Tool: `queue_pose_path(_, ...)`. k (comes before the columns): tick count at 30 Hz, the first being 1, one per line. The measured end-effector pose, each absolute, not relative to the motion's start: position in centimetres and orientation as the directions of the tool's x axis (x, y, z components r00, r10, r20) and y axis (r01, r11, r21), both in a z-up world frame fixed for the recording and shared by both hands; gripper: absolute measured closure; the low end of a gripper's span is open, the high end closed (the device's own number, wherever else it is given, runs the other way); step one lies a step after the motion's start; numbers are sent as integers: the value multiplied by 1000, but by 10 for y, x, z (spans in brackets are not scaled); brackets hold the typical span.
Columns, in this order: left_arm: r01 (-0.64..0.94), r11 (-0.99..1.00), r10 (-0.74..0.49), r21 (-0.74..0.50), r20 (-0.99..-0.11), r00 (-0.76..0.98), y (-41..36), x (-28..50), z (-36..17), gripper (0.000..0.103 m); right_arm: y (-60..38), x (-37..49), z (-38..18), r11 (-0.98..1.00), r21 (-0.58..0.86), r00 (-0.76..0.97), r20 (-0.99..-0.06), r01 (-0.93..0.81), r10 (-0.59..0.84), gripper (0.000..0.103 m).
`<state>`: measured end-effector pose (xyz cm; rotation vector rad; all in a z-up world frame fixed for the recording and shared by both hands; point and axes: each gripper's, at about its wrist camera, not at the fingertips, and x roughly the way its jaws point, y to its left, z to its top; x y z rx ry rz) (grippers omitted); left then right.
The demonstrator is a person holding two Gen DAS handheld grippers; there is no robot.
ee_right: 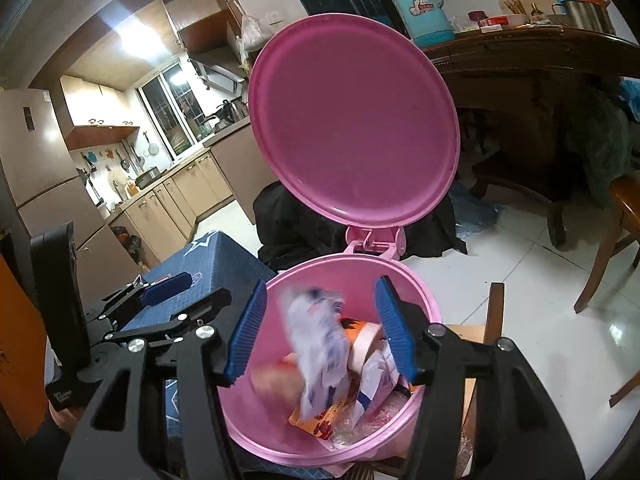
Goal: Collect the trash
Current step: 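Carry both items over the pink bin and open both tools to drop them, then move both tools back toward the table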
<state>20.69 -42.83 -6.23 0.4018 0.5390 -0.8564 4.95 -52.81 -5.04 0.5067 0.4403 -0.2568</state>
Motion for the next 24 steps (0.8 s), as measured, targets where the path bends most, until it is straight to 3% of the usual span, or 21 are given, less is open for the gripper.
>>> queue_pose_path(9, 710, 700, -529, 78, -611, 589, -374, 238, -74, 35, -492, 73, -40, 898, 369, 889, -454, 240, -51, 49)
queue_pose_path(24, 349, 936, -273, -37, -700, 660, -173, 346, -117, 33, -351, 212, -59, 958, 272, 804, -550, -84, 227, 44)
